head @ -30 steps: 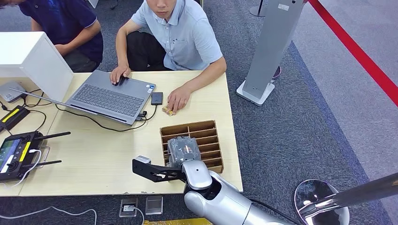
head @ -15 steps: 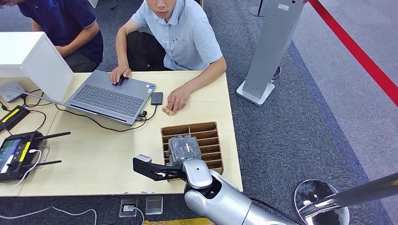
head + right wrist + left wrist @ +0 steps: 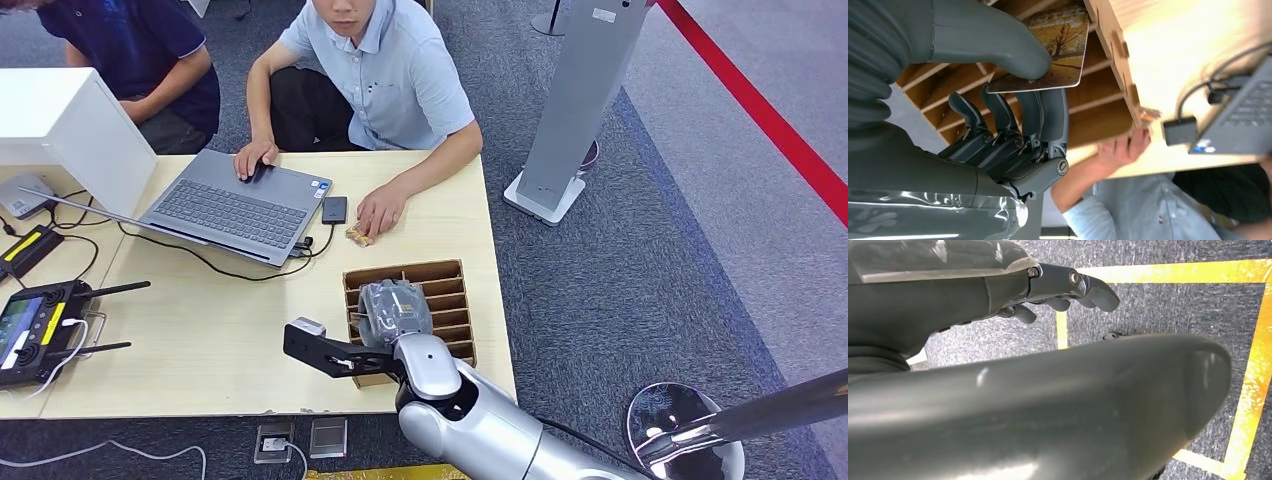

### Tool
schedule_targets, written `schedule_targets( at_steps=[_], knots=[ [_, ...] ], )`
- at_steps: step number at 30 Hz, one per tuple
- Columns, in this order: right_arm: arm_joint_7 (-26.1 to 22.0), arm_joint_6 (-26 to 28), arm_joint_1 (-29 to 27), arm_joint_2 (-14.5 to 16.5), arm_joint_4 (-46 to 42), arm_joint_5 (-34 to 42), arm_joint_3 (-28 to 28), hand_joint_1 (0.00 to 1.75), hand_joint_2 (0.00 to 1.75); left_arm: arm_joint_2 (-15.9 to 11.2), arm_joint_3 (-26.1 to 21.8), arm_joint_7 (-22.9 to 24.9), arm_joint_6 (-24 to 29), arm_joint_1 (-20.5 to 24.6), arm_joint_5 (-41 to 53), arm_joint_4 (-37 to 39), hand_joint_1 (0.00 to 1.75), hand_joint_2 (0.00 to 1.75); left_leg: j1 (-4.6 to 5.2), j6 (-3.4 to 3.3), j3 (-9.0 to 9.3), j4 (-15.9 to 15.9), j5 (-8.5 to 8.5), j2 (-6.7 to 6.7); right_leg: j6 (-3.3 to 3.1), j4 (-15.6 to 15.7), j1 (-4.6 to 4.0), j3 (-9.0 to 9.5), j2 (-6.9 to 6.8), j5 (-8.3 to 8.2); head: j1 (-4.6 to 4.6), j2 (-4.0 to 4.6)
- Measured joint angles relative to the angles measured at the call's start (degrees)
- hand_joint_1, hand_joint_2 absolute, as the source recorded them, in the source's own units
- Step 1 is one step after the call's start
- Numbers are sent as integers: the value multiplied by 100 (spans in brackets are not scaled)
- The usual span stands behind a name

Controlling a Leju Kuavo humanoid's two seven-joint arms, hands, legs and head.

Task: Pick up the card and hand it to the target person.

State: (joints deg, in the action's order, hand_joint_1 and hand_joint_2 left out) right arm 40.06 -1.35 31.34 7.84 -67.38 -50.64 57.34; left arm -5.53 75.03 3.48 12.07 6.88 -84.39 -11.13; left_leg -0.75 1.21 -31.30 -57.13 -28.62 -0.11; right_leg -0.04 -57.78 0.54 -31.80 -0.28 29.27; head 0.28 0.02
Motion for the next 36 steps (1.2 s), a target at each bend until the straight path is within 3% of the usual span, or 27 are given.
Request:
schedule_targets(
  at_steps=[11,16,20,27,36],
  knots=[
    [-2,-18,101,-378,-1362,-180,-209,154,175,0,0,-57,-16,-19,-27,0,0,0,0,0,0,0,0,1,0,0,0,0,1,0,0,0],
    [-75,-179,610,-408,-1404,57,-191,154,175,0,2,-96,-67,-8,62,0,0,0,0,0,-1,0,1,1,0,-1,0,2,1,-1,-1,0],
    [-494,-109,1333,-258,-740,383,-85,154,175,1,20,-85,-106,64,141,0,0,0,0,0,-2,0,4,-1,-1,-5,0,3,-1,-2,-2,0],
    [-1524,246,2424,270,1351,768,118,154,175,0,104,-31,-162,192,208,0,0,0,0,3,-5,0,8,-4,-1,-9,0,1,-6,-2,-7,0],
    [-1636,397,3014,580,3088,543,298,154,175,-13,178,-68,-228,203,211,0,0,0,0,2,-6,-1,7,-4,-1,-5,0,-1,-7,-2,2,0]
  ],
)
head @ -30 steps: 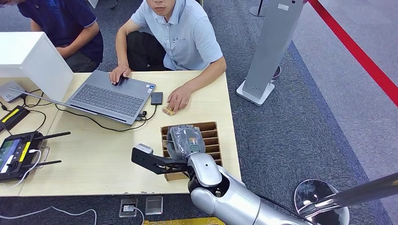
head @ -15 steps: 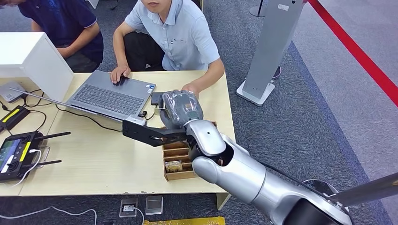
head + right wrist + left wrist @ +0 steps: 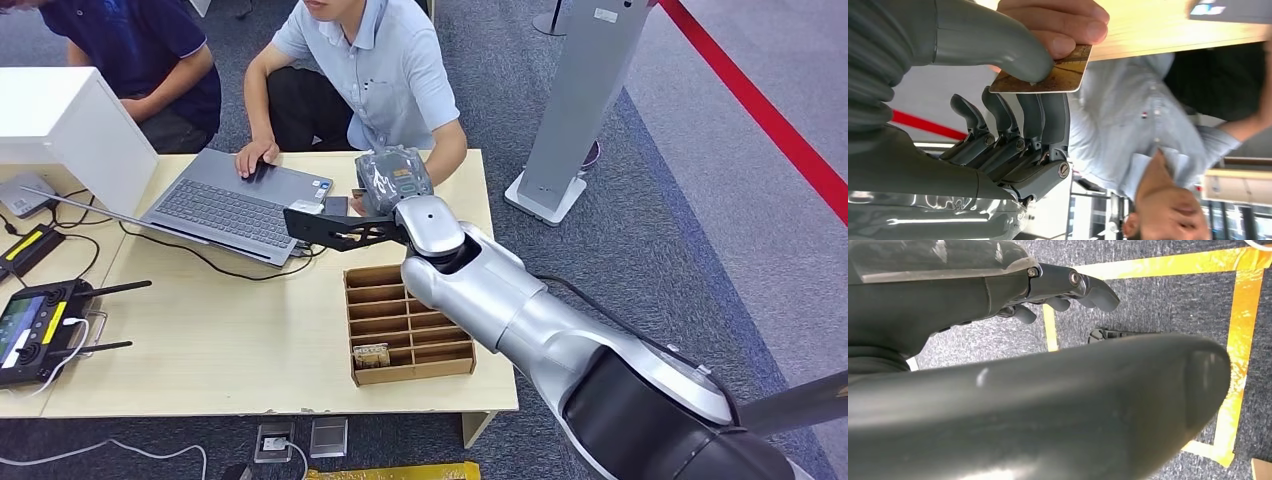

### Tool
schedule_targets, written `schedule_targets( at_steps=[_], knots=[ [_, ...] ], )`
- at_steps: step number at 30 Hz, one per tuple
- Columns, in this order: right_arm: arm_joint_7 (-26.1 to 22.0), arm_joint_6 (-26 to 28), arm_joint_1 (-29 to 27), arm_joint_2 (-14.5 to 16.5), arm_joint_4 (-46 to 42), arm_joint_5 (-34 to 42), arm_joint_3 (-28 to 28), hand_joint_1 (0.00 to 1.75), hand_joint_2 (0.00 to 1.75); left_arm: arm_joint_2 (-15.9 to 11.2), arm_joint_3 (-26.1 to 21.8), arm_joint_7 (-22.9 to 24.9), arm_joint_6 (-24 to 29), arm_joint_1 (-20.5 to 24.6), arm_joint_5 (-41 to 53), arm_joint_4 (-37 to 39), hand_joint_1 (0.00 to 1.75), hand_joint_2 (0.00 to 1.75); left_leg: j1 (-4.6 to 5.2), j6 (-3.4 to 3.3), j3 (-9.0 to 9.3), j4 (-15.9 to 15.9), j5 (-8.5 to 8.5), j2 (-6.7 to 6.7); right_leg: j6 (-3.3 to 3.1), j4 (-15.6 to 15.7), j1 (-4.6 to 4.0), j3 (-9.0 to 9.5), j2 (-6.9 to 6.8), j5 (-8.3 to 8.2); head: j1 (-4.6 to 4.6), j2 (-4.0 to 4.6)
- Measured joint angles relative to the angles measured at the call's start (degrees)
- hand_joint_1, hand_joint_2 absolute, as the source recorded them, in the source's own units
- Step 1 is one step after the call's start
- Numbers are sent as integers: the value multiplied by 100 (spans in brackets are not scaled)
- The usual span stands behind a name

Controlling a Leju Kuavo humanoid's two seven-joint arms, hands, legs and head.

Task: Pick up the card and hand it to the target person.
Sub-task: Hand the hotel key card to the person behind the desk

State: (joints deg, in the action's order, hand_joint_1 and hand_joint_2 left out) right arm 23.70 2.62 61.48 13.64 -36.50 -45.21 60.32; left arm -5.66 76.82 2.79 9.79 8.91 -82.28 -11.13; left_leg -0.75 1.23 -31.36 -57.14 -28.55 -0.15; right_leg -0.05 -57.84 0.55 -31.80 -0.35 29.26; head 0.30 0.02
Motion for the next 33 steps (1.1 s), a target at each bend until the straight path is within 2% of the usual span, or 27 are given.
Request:
schedule_targets(
  at_steps=[4,11,20,23,27,33],
  knots=[
    [16,-8,65,42,416,-89,71,0,175,-3,1,-43,-25,-17,-27,0,0,0,0,0,2,0,0,0,0,0,0,1,3,-1,-3,0],
    [-70,99,140,113,841,-88,161,0,175,-8,36,-63,-56,-96,-66,0,0,0,0,0,2,0,0,1,0,-1,0,-2,5,-1,-7,0],
    [-685,603,333,246,994,94,191,0,175,-13,56,-203,-54,-160,-245,0,0,0,0,0,3,0,0,3,0,-1,0,-2,6,-1,-5,0],
    [-740,709,400,232,869,22,190,0,175,-14,56,-207,-54,-169,-304,0,0,0,0,0,4,0,0,3,0,-1,0,-1,6,-1,-4,0],
    [-438,466,377,43,350,-129,186,0,175,-14,56,-205,-40,-177,-413,0,0,0,0,0,5,-1,0,4,0,-1,0,-2,5,-1,-7,0],
    [339,-39,-217,-592,-1106,-9,72,0,175,-14,46,-142,27,-208,-527,0,0,0,0,0,9,-2,0,3,0,3,0,0,6,-1,-2,0]
  ],
)
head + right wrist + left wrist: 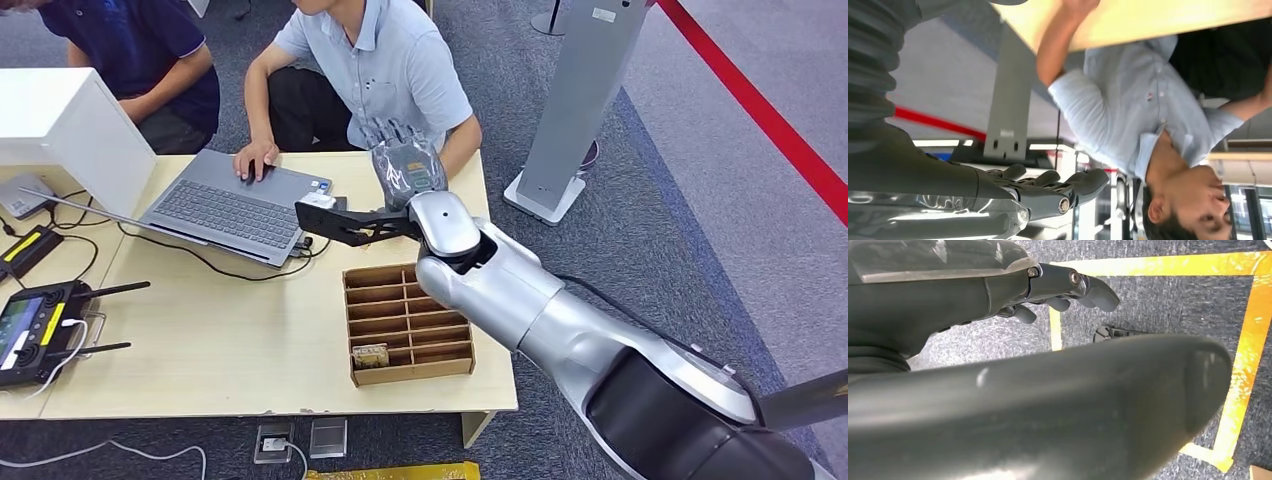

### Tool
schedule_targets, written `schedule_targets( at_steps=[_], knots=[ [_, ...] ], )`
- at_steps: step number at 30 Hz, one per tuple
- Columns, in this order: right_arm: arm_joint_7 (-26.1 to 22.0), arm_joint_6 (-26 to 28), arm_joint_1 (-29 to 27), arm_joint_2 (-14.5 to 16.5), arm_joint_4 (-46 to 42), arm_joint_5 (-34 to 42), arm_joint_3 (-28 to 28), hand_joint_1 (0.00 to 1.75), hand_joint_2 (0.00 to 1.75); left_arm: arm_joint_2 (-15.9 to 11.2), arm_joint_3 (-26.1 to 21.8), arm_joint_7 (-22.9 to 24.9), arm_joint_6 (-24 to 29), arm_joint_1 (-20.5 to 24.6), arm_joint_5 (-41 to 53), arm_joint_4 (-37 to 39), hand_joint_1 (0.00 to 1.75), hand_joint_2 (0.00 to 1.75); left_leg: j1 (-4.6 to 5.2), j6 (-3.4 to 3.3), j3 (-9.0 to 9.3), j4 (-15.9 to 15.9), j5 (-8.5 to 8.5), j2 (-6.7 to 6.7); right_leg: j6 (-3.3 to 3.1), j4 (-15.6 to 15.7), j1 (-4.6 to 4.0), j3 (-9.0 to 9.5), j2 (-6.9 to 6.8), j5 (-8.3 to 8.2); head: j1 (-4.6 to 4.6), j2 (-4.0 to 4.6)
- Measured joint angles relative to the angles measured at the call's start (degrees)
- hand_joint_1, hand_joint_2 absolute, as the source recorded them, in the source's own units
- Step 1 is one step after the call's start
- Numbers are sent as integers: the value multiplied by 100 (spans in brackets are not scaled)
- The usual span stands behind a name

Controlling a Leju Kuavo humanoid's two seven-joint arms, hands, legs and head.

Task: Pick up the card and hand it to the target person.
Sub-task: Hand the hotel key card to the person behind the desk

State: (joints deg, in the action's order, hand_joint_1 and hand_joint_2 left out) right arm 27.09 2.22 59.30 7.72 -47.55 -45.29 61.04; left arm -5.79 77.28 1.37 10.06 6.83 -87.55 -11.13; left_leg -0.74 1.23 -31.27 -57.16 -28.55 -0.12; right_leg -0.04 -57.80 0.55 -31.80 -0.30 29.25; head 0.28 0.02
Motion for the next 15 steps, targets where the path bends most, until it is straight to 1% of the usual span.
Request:
schedule_targets(
  at_steps=[3,5,9,12,15],
  knots=[
    [159,-28,-568,-423,-968,161,-149,0,175,-2,-6,21,22,-30,-15,0,0,0,0,0,0,0,-1,0,0,2,0,0,-1,1,5,0],
    [181,30,-999,-693,-1612,204,-261,0,175,-6,-9,22,36,-47,-22,0,0,0,0,-1,0,0,-2,0,0,4,0,-1,1,1,1,0],
    [43,377,-2046,-1216,-2863,275,-560,0,175,-23,-19,32,76,-65,-25,0,0,0,0,-1,1,0,-6,-1,0,6,0,-2,0,2,-2,0],
    [-97,708,-2852,-1515,-3606,190,-807,0,175,-48,-59,36,109,-70,-23,0,0,0,-1,-2,-2,1,-7,1,0,6,0,-2,2,2,1,0],
    [-290,937,-3540,-1688,-4148,35,-1031,0,175,-79,-95,33,138,-69,-4,0,0,0,-1,-1,-1,3,-8,4,0,6,0,-2,4,3,-2,0]
  ],
)
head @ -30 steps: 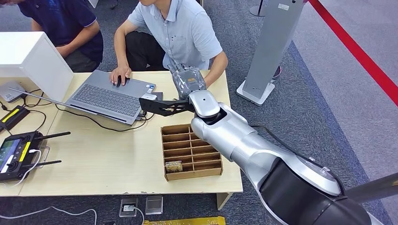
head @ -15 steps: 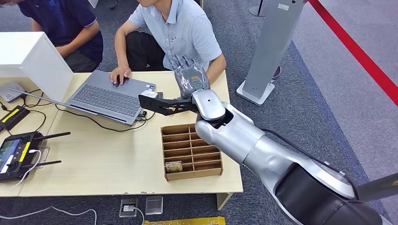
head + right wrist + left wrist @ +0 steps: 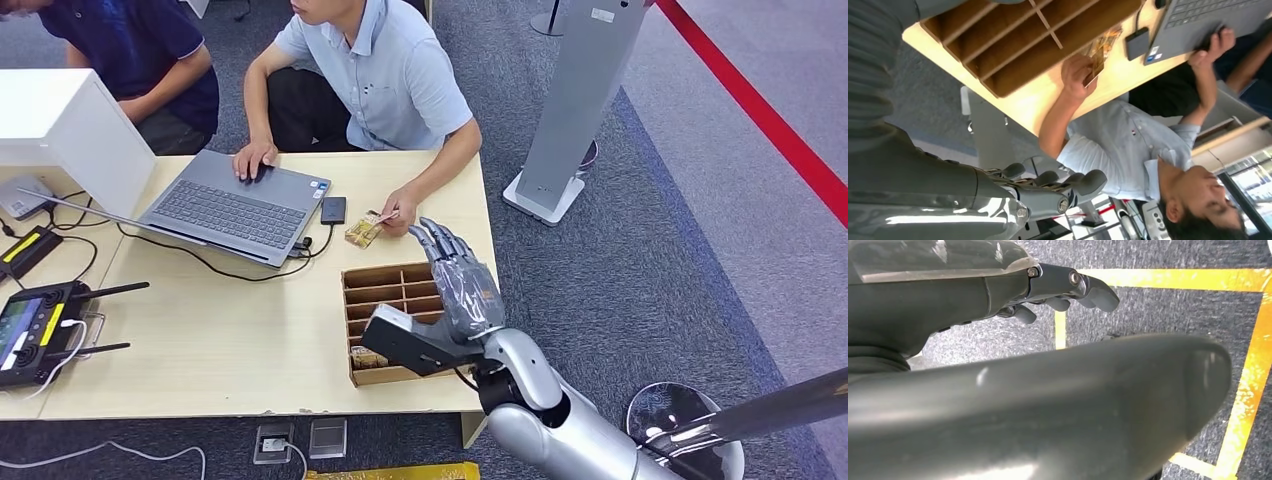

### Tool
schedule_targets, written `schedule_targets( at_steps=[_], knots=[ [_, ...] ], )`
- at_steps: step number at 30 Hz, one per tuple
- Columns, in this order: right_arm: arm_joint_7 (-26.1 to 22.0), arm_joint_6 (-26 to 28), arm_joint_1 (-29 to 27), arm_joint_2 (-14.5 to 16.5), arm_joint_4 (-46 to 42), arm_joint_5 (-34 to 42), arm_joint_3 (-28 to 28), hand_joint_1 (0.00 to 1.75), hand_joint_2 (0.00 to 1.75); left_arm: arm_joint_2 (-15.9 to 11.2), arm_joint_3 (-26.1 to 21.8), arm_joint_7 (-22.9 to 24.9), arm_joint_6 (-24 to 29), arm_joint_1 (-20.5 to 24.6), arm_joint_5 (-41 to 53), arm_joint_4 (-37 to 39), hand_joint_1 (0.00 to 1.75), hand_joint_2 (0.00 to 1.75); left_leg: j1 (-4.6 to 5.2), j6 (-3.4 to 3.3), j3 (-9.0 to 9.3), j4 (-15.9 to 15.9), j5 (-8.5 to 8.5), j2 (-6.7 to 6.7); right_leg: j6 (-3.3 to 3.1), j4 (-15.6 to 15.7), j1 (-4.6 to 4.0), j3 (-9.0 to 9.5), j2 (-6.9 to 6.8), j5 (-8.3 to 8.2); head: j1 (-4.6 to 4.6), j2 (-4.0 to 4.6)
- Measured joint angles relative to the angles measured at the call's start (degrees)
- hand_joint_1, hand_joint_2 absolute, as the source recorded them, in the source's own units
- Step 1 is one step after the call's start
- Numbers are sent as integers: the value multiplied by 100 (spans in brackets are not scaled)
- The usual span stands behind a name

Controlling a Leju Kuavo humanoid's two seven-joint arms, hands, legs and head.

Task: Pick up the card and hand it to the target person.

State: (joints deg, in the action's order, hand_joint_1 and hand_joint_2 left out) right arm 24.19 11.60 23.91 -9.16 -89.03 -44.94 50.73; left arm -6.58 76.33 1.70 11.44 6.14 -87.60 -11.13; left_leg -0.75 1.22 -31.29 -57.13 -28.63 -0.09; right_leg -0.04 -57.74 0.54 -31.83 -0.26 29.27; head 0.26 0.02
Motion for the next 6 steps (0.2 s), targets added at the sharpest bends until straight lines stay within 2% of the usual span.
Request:
schedule_targets(
  at_steps=[6],
  knots=[
    [-373,68,-919,-118,-685,-34,-400,0,175,-54,-49,-65,-1,4,88,0,0,0,0,0,0,2,0,-1,0,-1,0,1,-1,0,-3,0]
  ],
)
